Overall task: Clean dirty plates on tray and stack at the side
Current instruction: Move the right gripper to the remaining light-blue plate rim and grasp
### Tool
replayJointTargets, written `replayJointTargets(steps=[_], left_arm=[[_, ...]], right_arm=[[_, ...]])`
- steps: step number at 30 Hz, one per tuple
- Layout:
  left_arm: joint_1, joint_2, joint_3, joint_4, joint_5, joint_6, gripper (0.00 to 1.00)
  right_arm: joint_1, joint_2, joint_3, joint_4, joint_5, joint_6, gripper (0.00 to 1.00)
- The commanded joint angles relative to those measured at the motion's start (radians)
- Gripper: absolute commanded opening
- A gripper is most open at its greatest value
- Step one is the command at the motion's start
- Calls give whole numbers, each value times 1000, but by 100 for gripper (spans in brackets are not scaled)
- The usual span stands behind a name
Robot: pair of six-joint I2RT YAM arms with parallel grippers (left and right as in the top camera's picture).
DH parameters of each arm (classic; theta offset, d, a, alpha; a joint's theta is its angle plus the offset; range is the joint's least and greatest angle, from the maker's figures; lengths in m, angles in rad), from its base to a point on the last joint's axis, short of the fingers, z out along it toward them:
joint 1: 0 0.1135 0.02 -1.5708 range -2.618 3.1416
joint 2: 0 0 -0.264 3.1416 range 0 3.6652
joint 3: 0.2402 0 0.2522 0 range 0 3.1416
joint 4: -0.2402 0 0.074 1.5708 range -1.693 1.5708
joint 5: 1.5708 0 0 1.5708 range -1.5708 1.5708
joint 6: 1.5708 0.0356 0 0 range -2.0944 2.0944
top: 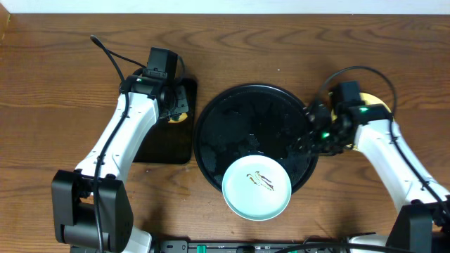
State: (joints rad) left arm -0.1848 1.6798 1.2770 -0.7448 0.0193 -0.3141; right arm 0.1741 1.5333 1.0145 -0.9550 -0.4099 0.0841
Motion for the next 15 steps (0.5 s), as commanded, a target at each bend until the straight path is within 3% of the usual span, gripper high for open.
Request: replayJointTargets(steps=[1, 9, 15], left_arm=[[2, 0, -2, -3, -8, 5, 8], [2, 0, -2, -3, -8, 5, 8], [2, 0, -2, -3, -8, 5, 8]], right_arm=[[73, 3, -38, -10, 69, 37, 45], [151, 3, -183, 64, 91, 134, 39], [167, 3, -253, 127, 61, 173, 29]])
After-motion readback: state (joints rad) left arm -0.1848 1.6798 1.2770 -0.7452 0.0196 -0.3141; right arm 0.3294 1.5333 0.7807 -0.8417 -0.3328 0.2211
